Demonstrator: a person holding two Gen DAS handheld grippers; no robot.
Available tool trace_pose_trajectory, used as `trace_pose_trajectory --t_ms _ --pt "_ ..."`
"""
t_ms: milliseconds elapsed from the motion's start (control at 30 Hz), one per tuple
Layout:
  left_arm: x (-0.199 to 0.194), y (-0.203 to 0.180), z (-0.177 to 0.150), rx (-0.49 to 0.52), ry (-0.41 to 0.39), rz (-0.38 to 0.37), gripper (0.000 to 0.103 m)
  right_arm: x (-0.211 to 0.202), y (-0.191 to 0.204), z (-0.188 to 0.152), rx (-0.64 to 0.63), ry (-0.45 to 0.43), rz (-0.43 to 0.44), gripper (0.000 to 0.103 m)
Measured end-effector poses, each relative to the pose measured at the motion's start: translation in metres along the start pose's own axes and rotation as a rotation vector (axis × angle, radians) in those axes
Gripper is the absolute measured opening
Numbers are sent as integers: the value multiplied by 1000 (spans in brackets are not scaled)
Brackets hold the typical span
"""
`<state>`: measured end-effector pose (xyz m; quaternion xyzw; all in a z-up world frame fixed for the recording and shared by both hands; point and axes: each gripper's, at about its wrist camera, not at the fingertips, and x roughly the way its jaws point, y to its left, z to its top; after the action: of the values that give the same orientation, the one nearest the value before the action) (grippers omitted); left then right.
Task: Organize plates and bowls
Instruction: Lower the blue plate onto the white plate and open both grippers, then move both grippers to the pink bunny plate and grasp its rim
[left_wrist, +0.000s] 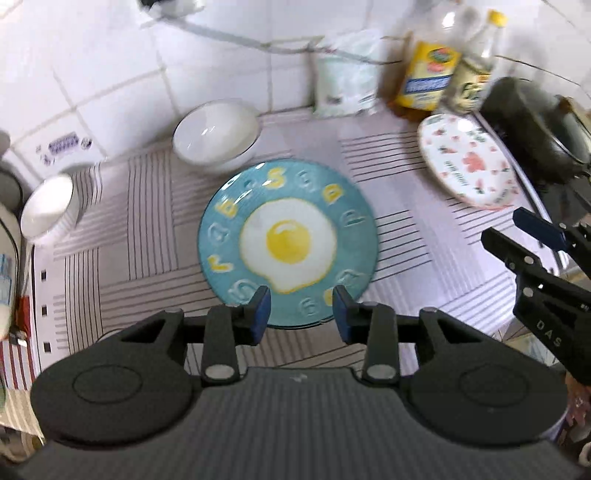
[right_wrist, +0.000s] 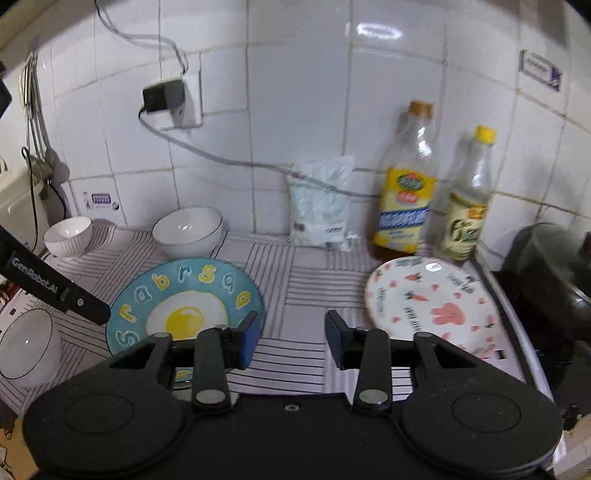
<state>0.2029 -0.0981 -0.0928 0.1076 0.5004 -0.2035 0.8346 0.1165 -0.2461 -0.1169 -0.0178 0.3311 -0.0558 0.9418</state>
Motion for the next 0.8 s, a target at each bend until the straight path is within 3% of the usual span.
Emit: trace_pose_trajectory --t_ms 167,400,667,733,800 --pt "-14 -33 0 75 -12 -19 43 -34 -10 -5 -57 -50 -33 46" --pt "-12 -86 8 181 -8 -38 53 -60 -34 -19 -41 -78 -82 52" --pt "15 -125 30 240 70 -48 72 -48 -75 -40 32 -87 -144 78" --pt "24 -132 45 267 74 -66 72 -38 -84 -46 49 -100 -161 88" --pt "30 -135 63 249 60 -78 73 -25 -94 -53 65 -111 -170 89"
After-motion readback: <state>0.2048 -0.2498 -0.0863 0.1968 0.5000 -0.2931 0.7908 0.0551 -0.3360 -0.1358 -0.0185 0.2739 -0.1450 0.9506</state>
